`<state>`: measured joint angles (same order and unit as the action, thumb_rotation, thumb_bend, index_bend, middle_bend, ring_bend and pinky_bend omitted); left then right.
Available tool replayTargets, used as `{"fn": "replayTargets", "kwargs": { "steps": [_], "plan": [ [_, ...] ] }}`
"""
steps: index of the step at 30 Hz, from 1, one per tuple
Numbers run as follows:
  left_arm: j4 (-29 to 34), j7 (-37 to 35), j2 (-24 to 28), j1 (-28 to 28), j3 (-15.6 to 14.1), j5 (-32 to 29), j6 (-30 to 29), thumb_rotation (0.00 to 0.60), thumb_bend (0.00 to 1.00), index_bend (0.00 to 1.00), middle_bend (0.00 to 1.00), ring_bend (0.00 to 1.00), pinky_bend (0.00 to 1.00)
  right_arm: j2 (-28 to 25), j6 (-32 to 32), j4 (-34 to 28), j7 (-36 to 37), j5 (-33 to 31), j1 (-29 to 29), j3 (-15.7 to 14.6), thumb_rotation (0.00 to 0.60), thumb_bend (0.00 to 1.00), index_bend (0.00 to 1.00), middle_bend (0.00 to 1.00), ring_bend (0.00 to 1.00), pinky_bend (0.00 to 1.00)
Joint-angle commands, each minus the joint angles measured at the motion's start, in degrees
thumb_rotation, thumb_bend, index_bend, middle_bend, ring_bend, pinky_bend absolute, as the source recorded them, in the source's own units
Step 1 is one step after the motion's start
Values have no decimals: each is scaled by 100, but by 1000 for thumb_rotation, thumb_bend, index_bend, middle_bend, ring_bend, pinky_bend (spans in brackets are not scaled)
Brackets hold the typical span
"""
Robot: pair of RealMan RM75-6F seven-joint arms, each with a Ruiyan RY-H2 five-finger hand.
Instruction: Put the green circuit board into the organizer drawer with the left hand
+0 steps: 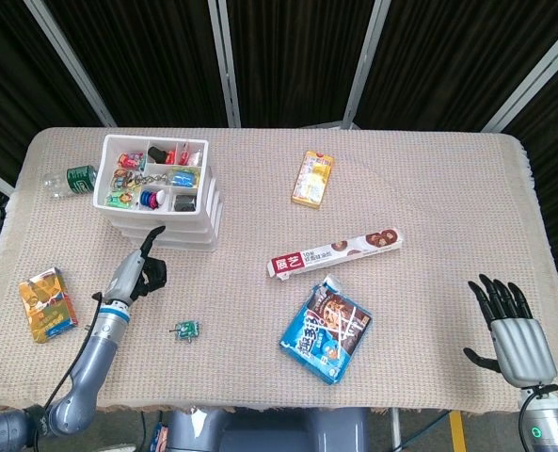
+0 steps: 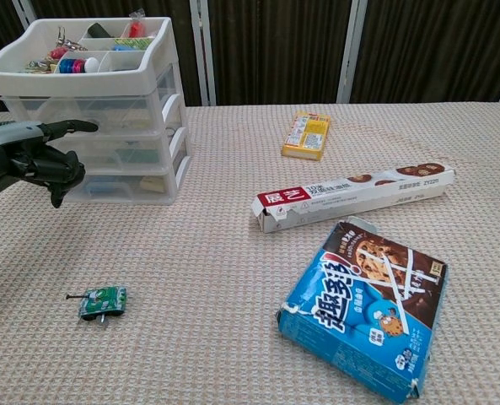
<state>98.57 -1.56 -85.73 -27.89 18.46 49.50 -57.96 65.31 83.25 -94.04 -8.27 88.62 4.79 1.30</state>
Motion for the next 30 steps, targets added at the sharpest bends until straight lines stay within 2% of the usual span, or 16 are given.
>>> {"fn": "replayTargets", "kwargs": {
  "steps": [1,3,6,9,13,23,30],
  "plan": [
    [-32,-34,-37,-86,78,-178,114,600,795,1,813,709,635,-1,-10,9,-6,-4,0,-5,600,0,65,0,0,0],
    [-16,-144,-50,-130,157,-316,197,600,806,31,819,715,635,6,-6,13,-25,18,0,-16,600,0,65,0,0,0],
    [102,-441,-20,-125,230,-427,404,600,832,137,828,723,638,17,-2,16,-40,40,2,-25,600,0,65,0,0,0],
    [157,-706,-4,-73,264,-355,465,600,837,259,840,735,642,22,-12,18,-54,30,0,-30,600,0,66,0,0,0],
    [132,-966,-16,6,244,-215,467,600,840,352,846,739,642,25,-9,19,-71,30,-4,-34,600,0,67,0,0,0],
    [242,-1377,305,206,164,120,555,600,840,412,846,740,642,37,-23,24,-110,8,-13,-45,600,0,67,0,0,0],
    [317,-1601,533,422,-85,404,602,600,841,426,845,740,642,38,-16,34,-120,-4,-15,-37,600,0,67,0,0,0]
  ]
}}
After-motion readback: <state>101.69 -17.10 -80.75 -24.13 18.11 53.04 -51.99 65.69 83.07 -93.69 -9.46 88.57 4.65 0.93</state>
